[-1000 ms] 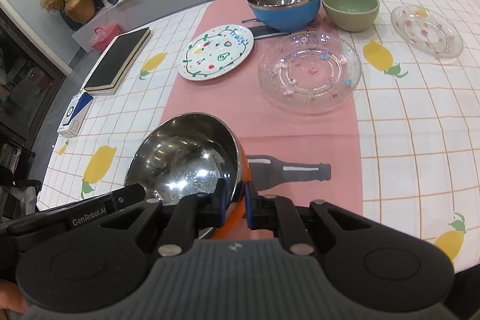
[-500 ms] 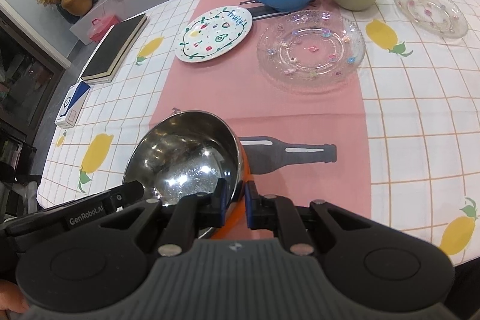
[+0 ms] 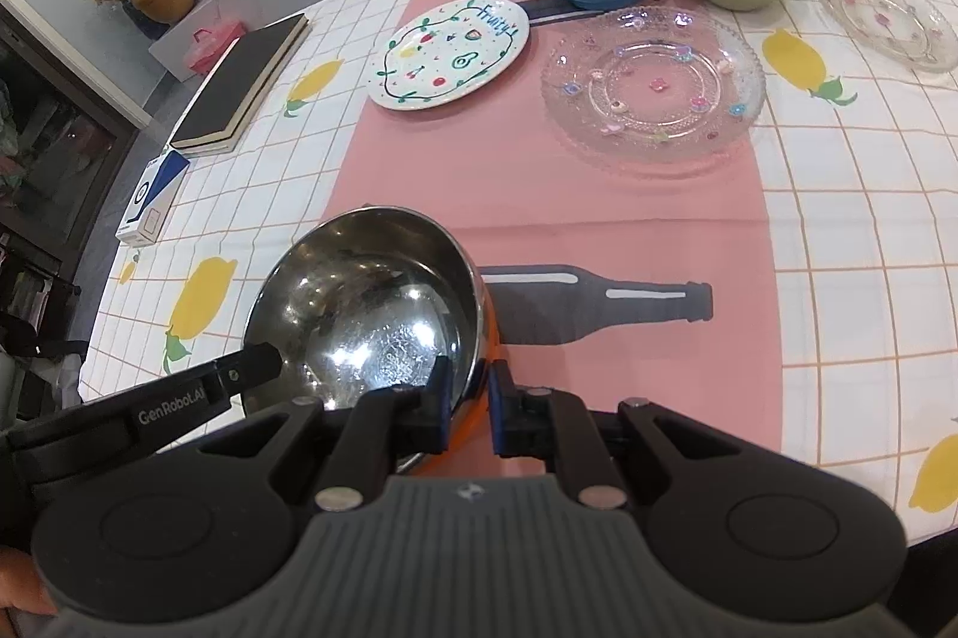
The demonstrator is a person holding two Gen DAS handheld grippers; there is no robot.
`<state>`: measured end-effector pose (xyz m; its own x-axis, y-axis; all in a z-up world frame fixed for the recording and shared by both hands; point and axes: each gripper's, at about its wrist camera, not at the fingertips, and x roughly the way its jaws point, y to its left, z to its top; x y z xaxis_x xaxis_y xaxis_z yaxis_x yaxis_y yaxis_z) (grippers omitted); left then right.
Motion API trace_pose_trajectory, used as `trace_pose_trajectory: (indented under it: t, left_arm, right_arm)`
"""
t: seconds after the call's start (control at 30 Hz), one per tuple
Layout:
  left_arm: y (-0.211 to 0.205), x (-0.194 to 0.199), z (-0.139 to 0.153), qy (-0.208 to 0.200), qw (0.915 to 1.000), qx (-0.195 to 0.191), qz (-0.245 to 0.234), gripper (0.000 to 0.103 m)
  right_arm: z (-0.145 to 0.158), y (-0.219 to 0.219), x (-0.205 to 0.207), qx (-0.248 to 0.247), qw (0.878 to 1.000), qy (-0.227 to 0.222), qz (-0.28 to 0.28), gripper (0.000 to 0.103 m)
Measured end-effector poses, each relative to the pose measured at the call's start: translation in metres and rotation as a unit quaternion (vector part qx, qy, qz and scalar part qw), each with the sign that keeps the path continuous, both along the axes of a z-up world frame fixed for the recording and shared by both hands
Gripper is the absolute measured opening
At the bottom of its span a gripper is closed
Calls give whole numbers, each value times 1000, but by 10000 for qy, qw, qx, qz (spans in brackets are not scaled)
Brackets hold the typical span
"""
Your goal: Organize plates and bowls
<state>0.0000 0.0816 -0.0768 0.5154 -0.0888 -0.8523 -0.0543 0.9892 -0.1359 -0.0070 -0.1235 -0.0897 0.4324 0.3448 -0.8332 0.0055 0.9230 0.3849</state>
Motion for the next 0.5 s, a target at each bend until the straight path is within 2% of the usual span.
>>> trace_pose_trajectory:
  t: [0.07,0.1,0.17,0.2,0.5]
  left_arm:
    - [1,0,0,-33,10000,-82,22,8]
    - [1,-1,1,-68,9999,-100,26,13]
    - [1,-1,4,-131,9999,-97,24,22]
    - [1,-1,6,-159,9998,-96,32,24]
    - [-4,-3,34,-649,9979,14,-27,27]
  right_arm:
    - [2,1,-1,3,10000,-49,32,14]
    - [3,0,-2,-16,10000,-76,38,14]
    - [5,-1,-3,-65,9999,-132,37,26]
    - [7,-2,-3,-82,9998,-163,28,28]
    - [27,-19,-7,-147,9985,-506,-119,30]
